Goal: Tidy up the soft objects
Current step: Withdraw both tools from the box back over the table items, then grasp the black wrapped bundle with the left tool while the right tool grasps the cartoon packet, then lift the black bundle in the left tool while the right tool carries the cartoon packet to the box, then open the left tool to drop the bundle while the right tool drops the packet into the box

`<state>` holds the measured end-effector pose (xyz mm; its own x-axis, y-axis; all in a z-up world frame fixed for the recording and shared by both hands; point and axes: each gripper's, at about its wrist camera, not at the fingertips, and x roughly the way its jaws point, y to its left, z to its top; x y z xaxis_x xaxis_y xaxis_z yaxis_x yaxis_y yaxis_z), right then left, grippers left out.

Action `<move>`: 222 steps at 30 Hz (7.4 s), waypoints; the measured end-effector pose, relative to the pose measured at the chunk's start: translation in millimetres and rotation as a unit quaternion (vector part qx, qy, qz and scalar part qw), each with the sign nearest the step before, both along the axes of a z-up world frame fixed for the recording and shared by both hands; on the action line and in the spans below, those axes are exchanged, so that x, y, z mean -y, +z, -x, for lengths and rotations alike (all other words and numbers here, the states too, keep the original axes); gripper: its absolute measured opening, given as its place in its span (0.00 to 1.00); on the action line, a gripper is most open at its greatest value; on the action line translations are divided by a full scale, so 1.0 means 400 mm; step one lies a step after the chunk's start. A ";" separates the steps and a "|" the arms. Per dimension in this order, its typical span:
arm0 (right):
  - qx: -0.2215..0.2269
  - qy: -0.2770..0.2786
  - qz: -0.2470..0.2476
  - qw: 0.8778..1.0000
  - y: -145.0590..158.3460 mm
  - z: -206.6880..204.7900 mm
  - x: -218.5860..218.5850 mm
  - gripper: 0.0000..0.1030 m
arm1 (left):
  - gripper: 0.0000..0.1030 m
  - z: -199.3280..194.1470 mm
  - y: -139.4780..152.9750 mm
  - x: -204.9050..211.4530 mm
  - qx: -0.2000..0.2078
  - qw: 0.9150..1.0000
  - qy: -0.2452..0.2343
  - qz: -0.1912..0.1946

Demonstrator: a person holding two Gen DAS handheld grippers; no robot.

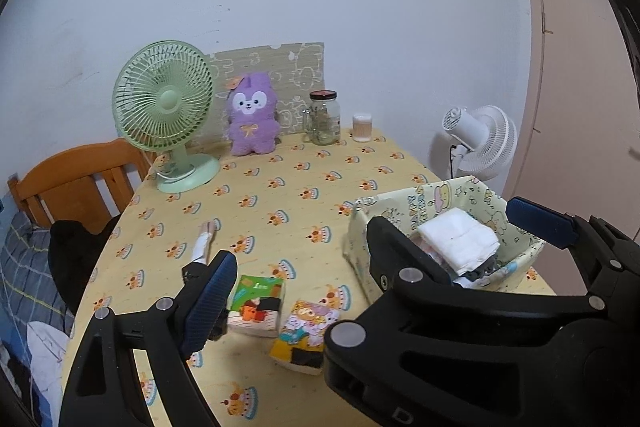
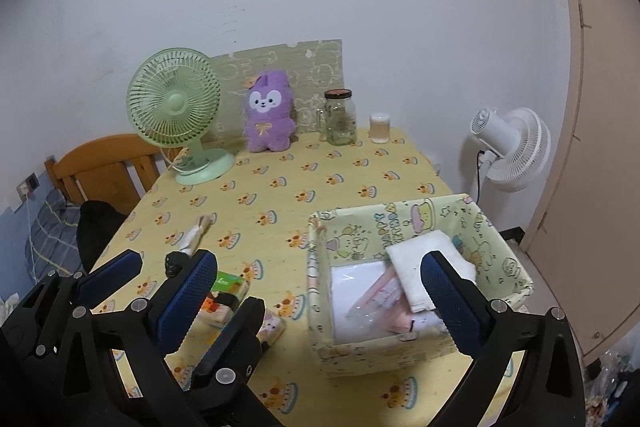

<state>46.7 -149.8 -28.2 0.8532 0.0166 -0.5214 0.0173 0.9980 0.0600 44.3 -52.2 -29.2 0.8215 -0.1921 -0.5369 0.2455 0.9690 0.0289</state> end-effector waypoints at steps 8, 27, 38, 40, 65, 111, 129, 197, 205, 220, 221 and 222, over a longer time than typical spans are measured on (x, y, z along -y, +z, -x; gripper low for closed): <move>0.014 0.011 0.000 1.000 -0.011 0.005 -0.054 1.00 | 0.88 0.015 -0.011 -0.057 0.013 1.000 0.011 0.000; -0.013 0.039 0.011 0.999 -0.133 -0.006 -0.151 0.98 | 0.88 0.012 -0.129 -0.138 -0.032 0.999 0.025 -0.008; -0.048 0.065 0.023 0.996 -0.195 -0.049 -0.203 0.95 | 0.88 -0.014 -0.190 -0.188 -0.065 0.997 0.041 -0.002; -0.058 0.071 0.022 0.996 -0.207 -0.061 -0.208 0.94 | 0.88 -0.025 -0.204 -0.194 -0.073 0.996 0.047 -0.004; -0.157 0.034 0.032 0.986 -0.357 -0.154 -0.237 0.75 | 0.82 -0.106 -0.334 -0.235 -0.145 0.986 0.081 -0.020; -0.130 0.039 0.015 0.991 -0.304 -0.273 -0.238 0.51 | 0.33 -0.253 -0.308 -0.254 -0.120 0.987 0.108 0.003; -0.098 0.058 0.014 0.993 -0.228 -0.216 -0.249 0.51 | 0.28 -0.185 -0.230 -0.264 -0.086 0.988 0.125 0.009; 0.001 0.039 -0.007 0.999 0.029 -0.083 0.059 0.51 | 0.28 -0.081 0.016 0.051 0.007 0.999 0.043 0.004; 0.000 0.026 -0.006 1.000 0.013 -0.091 0.122 0.51 | 0.28 -0.096 0.003 0.115 0.000 1.000 0.021 0.003; -0.021 -0.019 -0.010 1.000 -0.043 -0.103 0.246 0.51 | 0.28 -0.125 -0.049 0.241 -0.032 0.998 -0.044 -0.005; -0.023 -0.022 -0.011 0.999 -0.049 -0.101 0.253 0.51 | 0.28 -0.127 -0.053 0.248 -0.035 0.998 -0.047 -0.005; -0.025 -0.024 -0.013 0.999 -0.053 -0.102 0.259 0.51 | 0.29 -0.129 -0.058 0.254 -0.038 0.998 -0.050 -0.006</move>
